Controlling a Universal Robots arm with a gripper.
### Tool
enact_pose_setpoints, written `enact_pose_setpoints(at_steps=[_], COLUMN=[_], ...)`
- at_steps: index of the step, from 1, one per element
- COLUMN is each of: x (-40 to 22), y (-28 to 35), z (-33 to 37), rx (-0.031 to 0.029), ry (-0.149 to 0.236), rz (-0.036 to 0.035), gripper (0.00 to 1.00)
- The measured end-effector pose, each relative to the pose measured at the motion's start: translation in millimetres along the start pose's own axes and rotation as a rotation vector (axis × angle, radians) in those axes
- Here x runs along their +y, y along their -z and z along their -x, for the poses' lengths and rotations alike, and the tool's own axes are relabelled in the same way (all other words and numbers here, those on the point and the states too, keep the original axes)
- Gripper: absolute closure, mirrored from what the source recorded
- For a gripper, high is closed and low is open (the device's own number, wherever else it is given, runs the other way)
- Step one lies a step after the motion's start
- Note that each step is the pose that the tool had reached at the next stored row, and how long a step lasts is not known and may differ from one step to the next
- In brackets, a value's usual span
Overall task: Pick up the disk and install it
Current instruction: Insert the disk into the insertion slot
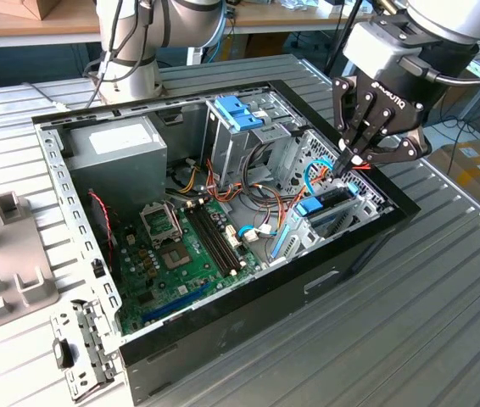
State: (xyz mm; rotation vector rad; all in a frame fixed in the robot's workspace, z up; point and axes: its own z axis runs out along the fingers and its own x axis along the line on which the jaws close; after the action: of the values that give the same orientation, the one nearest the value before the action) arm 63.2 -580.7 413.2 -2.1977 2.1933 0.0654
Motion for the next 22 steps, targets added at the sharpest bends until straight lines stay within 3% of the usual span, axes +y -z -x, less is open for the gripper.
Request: enact_pose_setpoints(at_steps=[22], x=[-19.3], y=[-6.1], z=[-2.1], rx=[0.0001], ry=[0.0], rz=[0.0], gripper=[0.89])
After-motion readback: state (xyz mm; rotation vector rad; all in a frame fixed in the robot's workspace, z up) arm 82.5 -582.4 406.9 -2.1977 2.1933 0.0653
